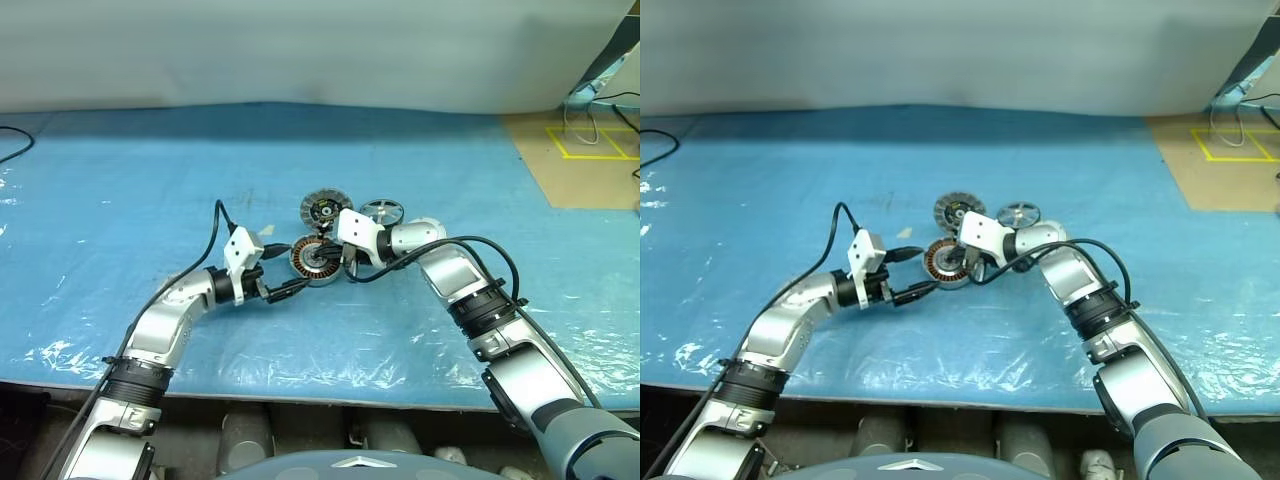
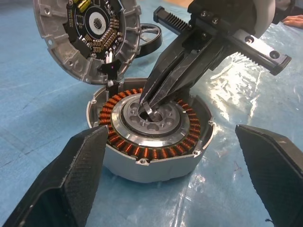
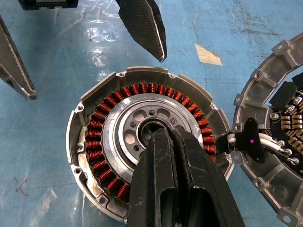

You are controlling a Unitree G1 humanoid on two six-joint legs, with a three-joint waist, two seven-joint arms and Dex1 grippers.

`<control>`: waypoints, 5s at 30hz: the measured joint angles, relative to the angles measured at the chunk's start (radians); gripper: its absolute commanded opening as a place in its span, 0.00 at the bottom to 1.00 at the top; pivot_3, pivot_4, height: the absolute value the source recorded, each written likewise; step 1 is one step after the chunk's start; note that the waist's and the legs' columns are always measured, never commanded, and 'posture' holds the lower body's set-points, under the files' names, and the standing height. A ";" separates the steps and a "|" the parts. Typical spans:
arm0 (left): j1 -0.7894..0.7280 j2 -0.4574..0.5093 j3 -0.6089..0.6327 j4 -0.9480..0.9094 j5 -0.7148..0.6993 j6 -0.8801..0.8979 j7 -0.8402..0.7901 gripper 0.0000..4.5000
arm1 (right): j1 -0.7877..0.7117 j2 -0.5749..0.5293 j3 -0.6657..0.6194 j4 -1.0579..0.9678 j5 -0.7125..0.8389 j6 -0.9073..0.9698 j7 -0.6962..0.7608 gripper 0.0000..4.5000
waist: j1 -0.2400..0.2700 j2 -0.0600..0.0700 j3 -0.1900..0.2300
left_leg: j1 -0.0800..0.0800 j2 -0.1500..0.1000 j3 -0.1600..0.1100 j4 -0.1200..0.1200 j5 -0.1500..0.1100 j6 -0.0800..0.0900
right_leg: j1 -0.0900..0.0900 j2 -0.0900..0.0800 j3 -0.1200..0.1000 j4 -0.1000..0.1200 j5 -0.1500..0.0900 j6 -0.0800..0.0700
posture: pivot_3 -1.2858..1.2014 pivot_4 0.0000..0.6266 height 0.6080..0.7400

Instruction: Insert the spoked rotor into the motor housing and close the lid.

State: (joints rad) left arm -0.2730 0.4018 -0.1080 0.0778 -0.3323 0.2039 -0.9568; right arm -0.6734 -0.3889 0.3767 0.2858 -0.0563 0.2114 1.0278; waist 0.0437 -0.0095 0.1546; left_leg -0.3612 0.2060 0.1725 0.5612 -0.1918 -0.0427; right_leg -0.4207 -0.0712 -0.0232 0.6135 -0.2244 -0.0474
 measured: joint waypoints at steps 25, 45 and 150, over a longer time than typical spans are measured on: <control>-0.020 -0.010 -0.001 0.030 0.003 -0.013 -0.001 1.00 | 0.029 0.043 -0.133 -0.051 0.246 0.317 0.006 0.01 | 0.001 0.000 0.000 | -0.001 0.000 0.000 0.000 0.000 -0.001 | 0.000 0.000 0.000 0.000 0.000 0.000 | 0.52 0.24 1.00; 0.001 -0.011 -0.002 0.030 0.004 -0.035 -0.016 1.00 | -0.095 -0.026 -0.006 0.071 0.100 0.091 0.121 0.01 | 0.000 0.000 0.000 | -0.001 0.000 0.000 0.000 0.000 0.000 | -0.001 0.000 -0.001 0.000 0.000 0.000 | 0.52 0.24 1.00; 0.026 -0.037 -0.014 0.012 0.015 -0.047 0.024 1.00 | -0.360 0.033 0.131 0.454 -0.268 -0.564 0.228 0.15 | -0.002 -0.001 0.001 | -0.004 0.001 0.000 0.005 0.000 0.005 | -0.003 0.000 -0.001 0.005 0.001 -0.001 | 0.52 0.24 1.00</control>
State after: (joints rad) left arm -0.2471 0.3648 -0.1225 0.0893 -0.3168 0.1569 -0.9329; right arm -1.0338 -0.3555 0.5076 0.7400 -0.3248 -0.3524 1.2561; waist 0.0413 -0.0108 0.1554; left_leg -0.3649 0.2071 0.1724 0.5659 -0.1920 -0.0375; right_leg -0.4241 -0.0714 -0.0241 0.6181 -0.2239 -0.0488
